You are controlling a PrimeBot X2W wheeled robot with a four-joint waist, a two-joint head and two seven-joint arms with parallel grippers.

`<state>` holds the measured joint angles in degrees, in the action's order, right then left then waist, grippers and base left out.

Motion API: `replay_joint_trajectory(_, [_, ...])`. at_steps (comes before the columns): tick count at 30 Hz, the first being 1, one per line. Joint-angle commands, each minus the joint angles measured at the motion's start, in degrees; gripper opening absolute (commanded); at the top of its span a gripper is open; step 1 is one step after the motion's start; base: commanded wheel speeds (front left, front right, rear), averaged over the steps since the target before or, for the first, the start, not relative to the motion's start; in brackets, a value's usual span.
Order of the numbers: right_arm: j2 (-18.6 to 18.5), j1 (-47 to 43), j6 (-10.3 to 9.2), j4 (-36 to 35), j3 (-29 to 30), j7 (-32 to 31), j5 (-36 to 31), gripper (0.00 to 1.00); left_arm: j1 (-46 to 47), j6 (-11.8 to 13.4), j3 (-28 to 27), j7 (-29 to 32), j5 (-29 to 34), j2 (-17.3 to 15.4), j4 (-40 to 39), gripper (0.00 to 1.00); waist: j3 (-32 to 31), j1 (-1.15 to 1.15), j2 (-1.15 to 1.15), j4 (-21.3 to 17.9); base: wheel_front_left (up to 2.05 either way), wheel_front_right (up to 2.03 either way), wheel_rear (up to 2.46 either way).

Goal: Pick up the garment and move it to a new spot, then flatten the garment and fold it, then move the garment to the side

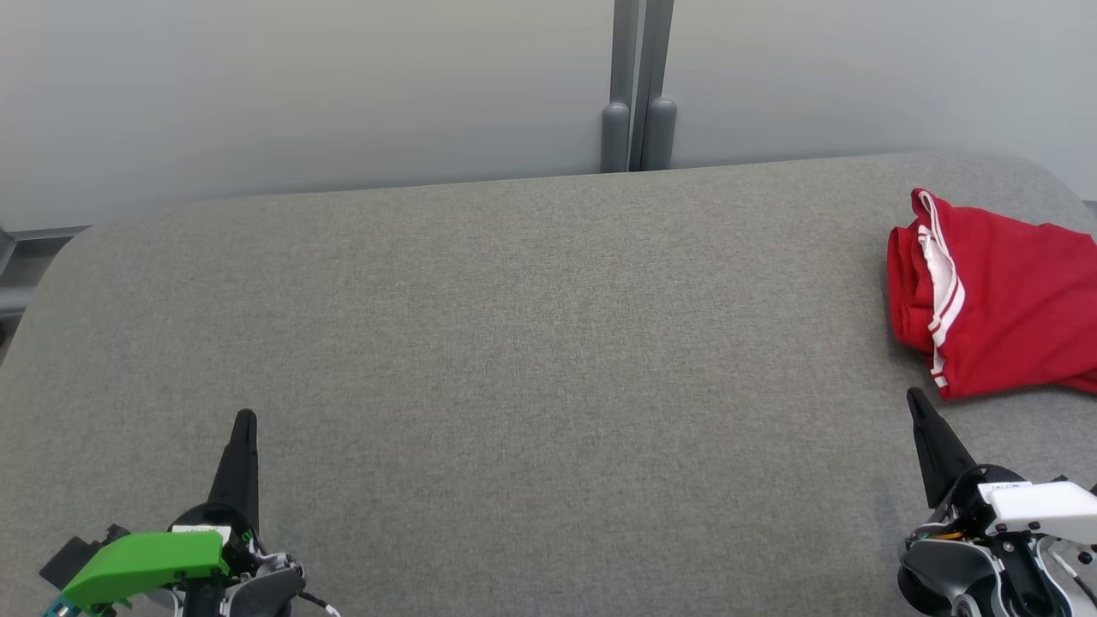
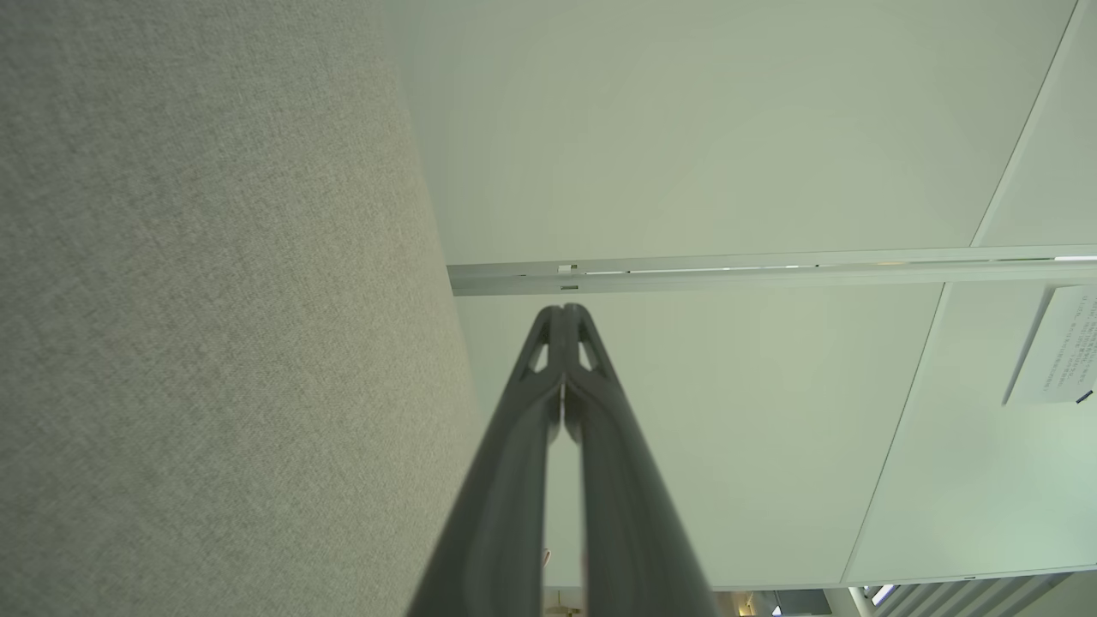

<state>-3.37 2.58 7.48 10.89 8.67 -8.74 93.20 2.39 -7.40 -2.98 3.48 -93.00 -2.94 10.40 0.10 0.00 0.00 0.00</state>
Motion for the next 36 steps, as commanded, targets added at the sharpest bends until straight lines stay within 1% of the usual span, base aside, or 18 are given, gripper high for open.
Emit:
replay_joint_trajectory(1, [-0.11,0.37,0.02,-0.18,0.17,-0.17,-0.03,0.00,0.68,-0.35,-0.17,0.25,-0.14,0.01,0.04,0.00,0.00,0.00,0.00,0.00,0.00,0.00,0.00])
replay_joint_trajectory(36, [0.09,0.42,0.02,-0.15,0.41,-0.37,-0.34,0.00,0.68,-0.35,-0.24,0.31,-0.04,0.07,0.03,0.00,0.00,0.00,0.00,0.00,0.00,0.00,0.00])
